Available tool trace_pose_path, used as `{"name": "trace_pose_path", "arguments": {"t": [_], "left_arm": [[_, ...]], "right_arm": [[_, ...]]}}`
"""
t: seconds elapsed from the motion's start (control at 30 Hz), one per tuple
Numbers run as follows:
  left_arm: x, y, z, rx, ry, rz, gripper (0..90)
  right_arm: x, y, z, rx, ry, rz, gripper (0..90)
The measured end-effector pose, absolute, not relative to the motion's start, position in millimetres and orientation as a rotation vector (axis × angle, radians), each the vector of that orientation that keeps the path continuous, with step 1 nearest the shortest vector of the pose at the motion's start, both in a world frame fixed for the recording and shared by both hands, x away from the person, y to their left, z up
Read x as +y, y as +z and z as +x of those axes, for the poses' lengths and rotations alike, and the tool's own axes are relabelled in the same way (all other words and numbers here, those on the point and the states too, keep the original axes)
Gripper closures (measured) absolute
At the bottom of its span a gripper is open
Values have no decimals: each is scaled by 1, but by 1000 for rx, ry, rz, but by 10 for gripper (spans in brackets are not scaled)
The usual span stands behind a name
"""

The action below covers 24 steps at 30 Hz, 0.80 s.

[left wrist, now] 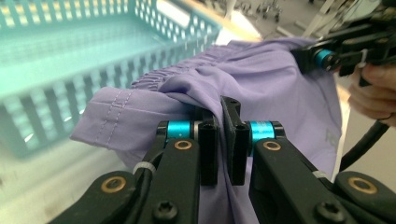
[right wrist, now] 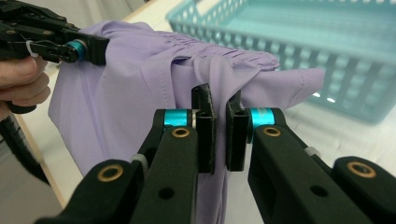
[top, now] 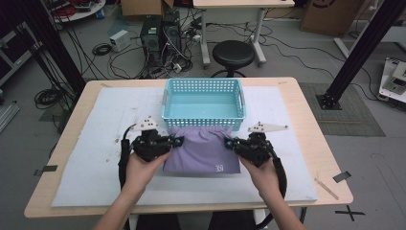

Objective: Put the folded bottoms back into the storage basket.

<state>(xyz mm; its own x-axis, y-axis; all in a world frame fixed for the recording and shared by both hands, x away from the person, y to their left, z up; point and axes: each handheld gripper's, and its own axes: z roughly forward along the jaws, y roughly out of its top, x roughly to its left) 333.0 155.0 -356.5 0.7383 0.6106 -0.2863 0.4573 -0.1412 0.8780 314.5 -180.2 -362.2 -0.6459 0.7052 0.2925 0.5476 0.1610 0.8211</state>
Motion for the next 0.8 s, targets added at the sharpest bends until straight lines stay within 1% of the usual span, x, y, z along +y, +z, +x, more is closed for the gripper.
{"name": "trace_pose_path", "arguments": {"t": [0.3,0.37,0.53,0.57,0.6,0.63,0.67,0.7,0.73,0.8], "left_arm": [[152,-323,389,809,213,1770,861],[150,-317,405,798,236,1775,861],[143,-311,462,802,286,1754,858],[143,-314,473,831,309,1741,828],[143,-318,480,875,341,1739,701],[145,-324,490,953,358,1748,550],[147,-328,494,973,342,1756,450],[151,-332,497,979,320,1759,445],[154,-335,496,978,329,1765,434],[162,-337,488,960,369,1765,379]], "right_arm": [[-181,-329,375,2208,1529,1249,867],[-180,-321,395,2191,1516,1242,867],[-175,-312,444,2132,1462,1263,863],[-174,-312,459,2118,1454,1293,831],[-175,-314,472,2099,1440,1337,719],[-175,-316,480,2087,1413,1388,613],[-177,-321,492,2095,1360,1461,588],[-180,-324,496,2098,1339,1488,595],[-184,-327,498,2087,1340,1516,592],[-192,-331,495,2086,1343,1533,551]]}}
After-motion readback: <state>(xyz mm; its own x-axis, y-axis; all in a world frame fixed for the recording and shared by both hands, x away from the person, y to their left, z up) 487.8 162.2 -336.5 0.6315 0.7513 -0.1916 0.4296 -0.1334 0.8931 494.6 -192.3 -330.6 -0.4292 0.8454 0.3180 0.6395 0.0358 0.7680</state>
